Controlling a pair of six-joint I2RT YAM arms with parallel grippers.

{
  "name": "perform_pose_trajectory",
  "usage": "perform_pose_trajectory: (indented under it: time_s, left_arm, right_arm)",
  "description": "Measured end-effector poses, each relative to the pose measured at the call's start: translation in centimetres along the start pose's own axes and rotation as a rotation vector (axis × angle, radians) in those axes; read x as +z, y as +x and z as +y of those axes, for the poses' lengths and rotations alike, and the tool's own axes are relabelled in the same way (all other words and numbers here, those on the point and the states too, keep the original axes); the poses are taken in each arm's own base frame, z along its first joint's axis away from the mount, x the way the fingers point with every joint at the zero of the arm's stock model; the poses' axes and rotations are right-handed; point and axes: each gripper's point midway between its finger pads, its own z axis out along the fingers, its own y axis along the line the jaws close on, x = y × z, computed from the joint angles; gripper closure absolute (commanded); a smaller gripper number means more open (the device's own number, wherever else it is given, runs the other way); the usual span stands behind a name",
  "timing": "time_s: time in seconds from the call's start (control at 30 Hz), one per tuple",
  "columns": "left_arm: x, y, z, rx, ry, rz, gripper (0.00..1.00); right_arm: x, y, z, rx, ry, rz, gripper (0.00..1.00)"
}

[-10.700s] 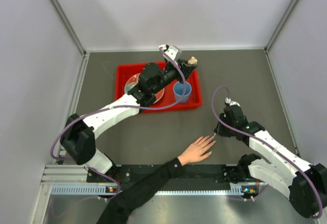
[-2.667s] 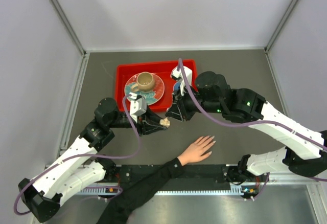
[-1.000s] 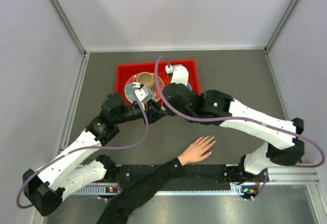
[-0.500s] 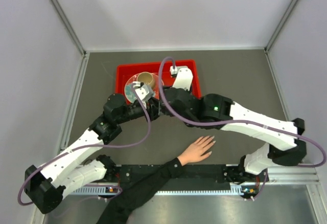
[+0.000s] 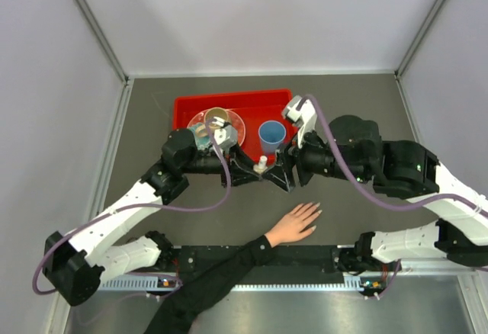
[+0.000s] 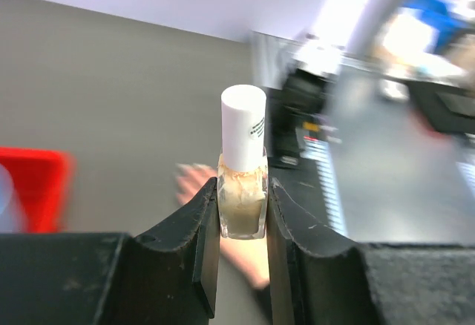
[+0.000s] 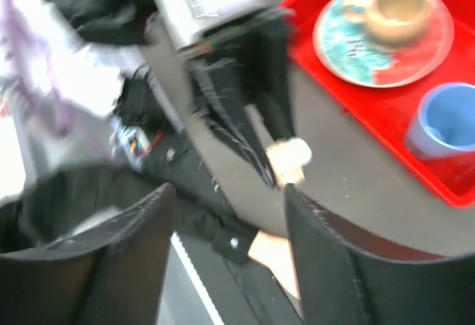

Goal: Paint the nails

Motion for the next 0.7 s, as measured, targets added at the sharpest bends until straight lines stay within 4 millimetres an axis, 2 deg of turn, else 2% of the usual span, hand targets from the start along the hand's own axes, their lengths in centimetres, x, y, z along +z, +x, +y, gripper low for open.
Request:
perform_pose_trajectory:
  time_s: [0.07, 0.13, 0.23, 0.3, 0.33, 0.53, 0.7]
  left_arm:
    - [0.5, 0.7, -1.1, -0.055, 0.102, 0.031, 1.00]
    - [0.6, 1.5, -1.8, -0.102, 0.166, 0.058, 1.00]
    - [0.4, 1.6, -2.8, -0.120, 0.223, 0.069, 1.00]
    - [0.2, 1.3, -3.3, -0.111, 0.249, 0.065, 1.00]
    - [0.1, 1.2, -3.5, -0.107, 0.259, 0.064, 1.00]
    - [-0.1, 0.8, -4.1, -0.092, 0.282, 0.057, 1.00]
    - [-0.1, 0.8, -4.1, -0.090, 0.282, 0.056, 1.00]
  right_arm:
    - [0.0, 0.7, 0.6, -0.062, -0.072, 0.041, 0.43]
    - [0.2, 1.1, 0.1, -0.094, -0.106, 0.074, 0.41]
    - [0.3, 1.3, -1.1, -0.106, -0.131, 0.100, 0.26]
    - [0.4, 1.6, -1.4, -0.119, -0.144, 0.117, 0.24]
    - [0.6, 1.8, -1.3, -0.129, -0.158, 0.131, 0.24]
    - [2.6, 3.7, -0.7, -0.157, -0.227, 0.215, 0.40]
    - [3.7, 4.6, -1.0, -0.153, -0.242, 0.257, 0.46]
